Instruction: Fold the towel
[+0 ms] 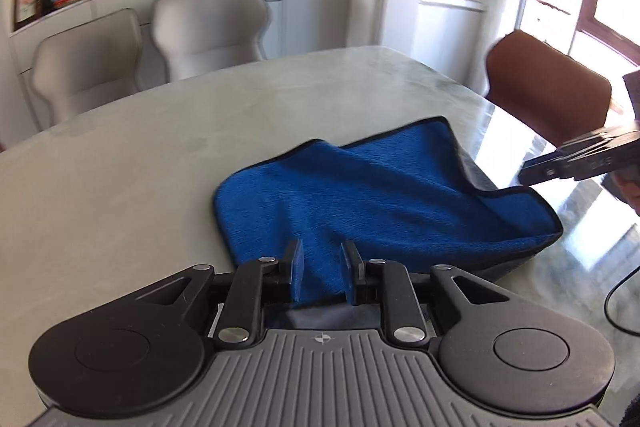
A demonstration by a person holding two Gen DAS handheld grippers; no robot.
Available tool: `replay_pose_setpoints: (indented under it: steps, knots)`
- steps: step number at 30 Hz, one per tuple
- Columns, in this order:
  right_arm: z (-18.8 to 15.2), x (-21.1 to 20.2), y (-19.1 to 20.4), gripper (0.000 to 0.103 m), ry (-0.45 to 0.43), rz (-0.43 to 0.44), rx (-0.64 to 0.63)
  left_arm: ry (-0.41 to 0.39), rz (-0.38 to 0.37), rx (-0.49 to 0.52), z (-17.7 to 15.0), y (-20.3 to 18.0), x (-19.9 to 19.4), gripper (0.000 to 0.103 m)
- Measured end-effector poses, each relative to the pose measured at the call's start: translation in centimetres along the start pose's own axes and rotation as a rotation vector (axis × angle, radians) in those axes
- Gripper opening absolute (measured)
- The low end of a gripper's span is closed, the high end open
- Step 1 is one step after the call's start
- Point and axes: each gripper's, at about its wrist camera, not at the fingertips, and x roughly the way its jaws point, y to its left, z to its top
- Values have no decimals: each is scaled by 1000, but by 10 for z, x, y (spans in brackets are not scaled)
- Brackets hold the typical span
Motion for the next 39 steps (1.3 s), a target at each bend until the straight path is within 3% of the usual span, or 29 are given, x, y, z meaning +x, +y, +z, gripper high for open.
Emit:
replay_pose_setpoints:
  steps: [3,6,11,13,14,18,21,26,31,35,39]
  knots:
    - [-3,18,5,35,47,-6,-65,27,-29,17,8,-1,19,23]
    - [-5,28,12,35,65,-29,-140,62,-41,29,10,0,33,32]
    - [-11,38,22,33,102,-39,-237,187,-61,46,1,-4,54,33]
    - [-14,37,26,15,121,-61,-266,232,-73,44,-4,-6,55,33]
    - [-15,35,26,12,122,-65,-266,251,-81,43,-7,-7,54,33]
    - [-22,11,20,10,89,-90,-211,300,-97,46,-22,-9,45,33]
    - [-30,-16,4,10,58,-157,-110,316,-102,42,-32,-9,35,33]
    - [-58,-47,-44,11,100,-203,195,305,-109,30,-40,-8,14,33]
    - [-80,-55,-46,15,149,-318,186,252,-102,38,-31,-9,-1,35]
    - [-77,-63,-36,27,97,-268,194,220,-86,19,-21,-9,6,39]
    - [-72,-53,-16,28,88,-144,140,248,-88,2,-21,-13,22,42]
